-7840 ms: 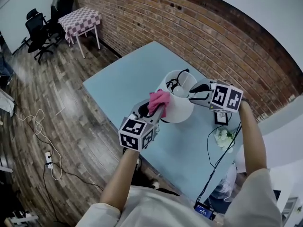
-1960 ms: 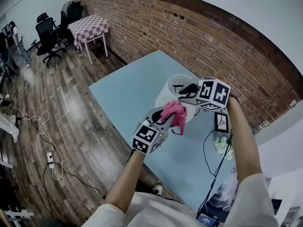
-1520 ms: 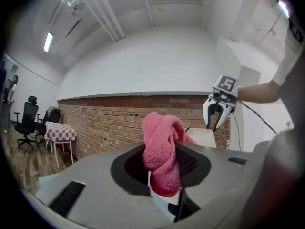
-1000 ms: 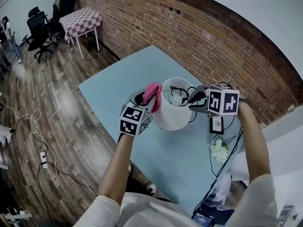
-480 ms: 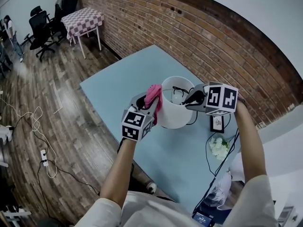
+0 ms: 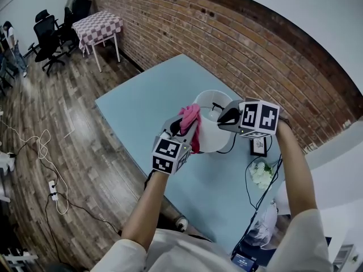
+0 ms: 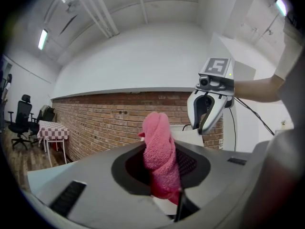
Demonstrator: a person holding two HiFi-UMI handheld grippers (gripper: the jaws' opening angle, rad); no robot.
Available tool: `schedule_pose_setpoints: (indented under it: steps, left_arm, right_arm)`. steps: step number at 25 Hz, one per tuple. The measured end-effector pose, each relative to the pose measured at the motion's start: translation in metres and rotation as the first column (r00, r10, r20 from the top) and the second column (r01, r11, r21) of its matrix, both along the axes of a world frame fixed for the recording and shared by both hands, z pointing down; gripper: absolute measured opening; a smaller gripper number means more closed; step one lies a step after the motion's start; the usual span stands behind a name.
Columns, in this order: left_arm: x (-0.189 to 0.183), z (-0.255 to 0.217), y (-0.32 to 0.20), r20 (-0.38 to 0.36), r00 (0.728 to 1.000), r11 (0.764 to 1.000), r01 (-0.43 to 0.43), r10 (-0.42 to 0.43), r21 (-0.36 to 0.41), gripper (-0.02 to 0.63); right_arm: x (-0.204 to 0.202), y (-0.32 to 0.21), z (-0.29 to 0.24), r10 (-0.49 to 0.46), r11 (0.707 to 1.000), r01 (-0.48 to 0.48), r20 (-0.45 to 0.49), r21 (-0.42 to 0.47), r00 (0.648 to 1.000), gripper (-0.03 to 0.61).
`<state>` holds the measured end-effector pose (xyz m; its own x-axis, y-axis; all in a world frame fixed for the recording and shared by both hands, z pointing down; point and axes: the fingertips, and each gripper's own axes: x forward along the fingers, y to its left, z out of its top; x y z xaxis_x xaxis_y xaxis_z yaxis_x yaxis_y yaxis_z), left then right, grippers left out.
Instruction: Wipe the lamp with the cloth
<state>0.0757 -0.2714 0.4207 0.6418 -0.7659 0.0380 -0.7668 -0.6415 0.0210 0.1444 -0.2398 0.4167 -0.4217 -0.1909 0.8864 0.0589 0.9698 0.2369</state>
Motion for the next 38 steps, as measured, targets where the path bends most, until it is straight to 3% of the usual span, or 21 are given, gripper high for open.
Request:
schedule_pose_setpoints:
  steps: [6,17,20,30,34,38]
  left_arm:
    - [0.002,0.000,0.007,-0.008,1.000,1.000,0.001,-0.001,0.003,0.107]
    - [0.005,0.001,0.000,-0.030,0.999,1.000,-0.017,0.016,-0.016,0.104]
    - [0.012,0.005,0.009,-0.014,0.999,0.999,-0.031,0.031,-0.017,0.106]
    - [0.011,0.010,0.013,-0.011,1.000,1.000,-0.008,0.008,-0.021,0.107]
    - [0.010,0.013,0.016,0.001,1.000,1.000,-0.007,0.007,-0.026,0.107]
    - [0.011,0.017,0.021,0.011,1.000,0.999,-0.009,0.010,-0.038,0.107]
  right_arm:
    - [-0.008,0.006,0.000,0.003,1.000,-0.003,-0.027,0.012,1.000,0.049]
    - [-0.020,0.014,0.002,0.007,0.999,-0.007,0.023,-0.035,1.000,0.075]
    - [-0.015,0.008,0.000,0.015,1.000,-0.015,0.042,0.001,0.999,0.077]
    - [0.018,0.003,-0.018,0.063,0.997,-0.070,0.161,0.036,0.985,0.095]
    - [0.055,-0.007,-0.029,0.082,0.993,-0.092,0.122,0.079,0.989,0.103]
    - [0.091,-0.021,-0.033,0.102,0.985,-0.104,0.026,0.136,0.994,0.103]
